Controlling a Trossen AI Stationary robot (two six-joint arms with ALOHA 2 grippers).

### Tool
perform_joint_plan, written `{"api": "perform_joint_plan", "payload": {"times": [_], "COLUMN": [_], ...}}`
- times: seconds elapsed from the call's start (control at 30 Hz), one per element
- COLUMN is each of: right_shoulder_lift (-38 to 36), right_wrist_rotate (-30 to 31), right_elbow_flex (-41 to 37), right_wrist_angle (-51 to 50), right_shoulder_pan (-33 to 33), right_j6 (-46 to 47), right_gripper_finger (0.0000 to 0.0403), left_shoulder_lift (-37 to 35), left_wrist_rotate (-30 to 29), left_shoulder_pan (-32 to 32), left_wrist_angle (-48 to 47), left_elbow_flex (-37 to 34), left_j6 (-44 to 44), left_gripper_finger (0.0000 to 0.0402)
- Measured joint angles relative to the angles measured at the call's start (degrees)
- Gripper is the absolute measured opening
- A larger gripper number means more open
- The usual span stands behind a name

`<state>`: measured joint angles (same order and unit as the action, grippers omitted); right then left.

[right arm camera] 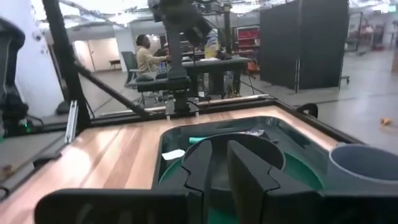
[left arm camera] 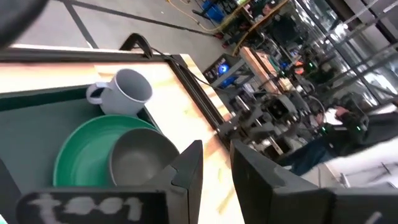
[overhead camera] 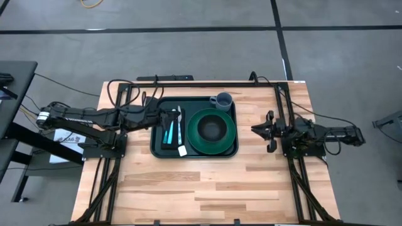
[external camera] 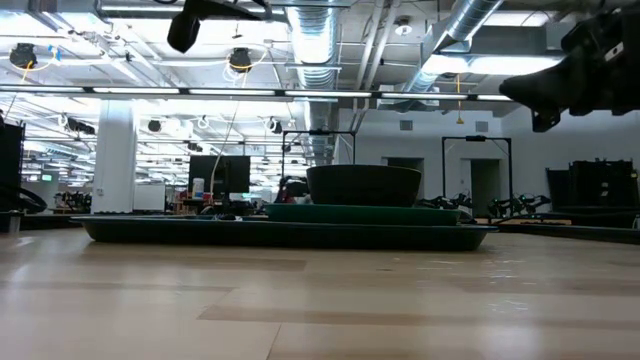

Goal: Set up tray
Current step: Return to Home Position

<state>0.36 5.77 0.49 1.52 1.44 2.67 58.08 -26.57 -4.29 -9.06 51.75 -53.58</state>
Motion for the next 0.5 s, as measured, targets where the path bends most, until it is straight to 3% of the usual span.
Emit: {"api": "perform_joint_plan", "payload": {"times": [0.2, 0.3, 0.4, 0.5], "right_shoulder_lift": [0.0, 0.0, 0.0, 0.0], "right_wrist_rotate": [0.0, 0.0, 0.0, 0.0], "right_elbow_flex": [0.0, 0.0, 0.0, 0.0], "right_wrist_angle": [0.0, 0.0, 0.0, 0.0], "right_shoulder_pan": [-0.4, -0.4, -0.4, -0.4], "right_j6": [3.3, 3.3, 3.3, 3.4], "right_gripper_finger": [0.0044, 0.0044, 0.0045, 0.0045], "left_shoulder_lift": [0.0, 0.0, -1.2, -4.6], "left_wrist_rotate": [6.7, 9.3, 9.2, 9.3], "left_shoulder_pan": [-0.3, -1.0, -3.3, -5.0], "left_wrist_angle": [0.0, 2.1, 5.7, 5.8], "left_elbow_flex": [0.0, 0.0, -0.2, -1.5], "left_j6": [0.7, 7.7, 17.8, 22.6], "left_gripper_finger": [0.0069, 0.0069, 0.0069, 0.0069]}}
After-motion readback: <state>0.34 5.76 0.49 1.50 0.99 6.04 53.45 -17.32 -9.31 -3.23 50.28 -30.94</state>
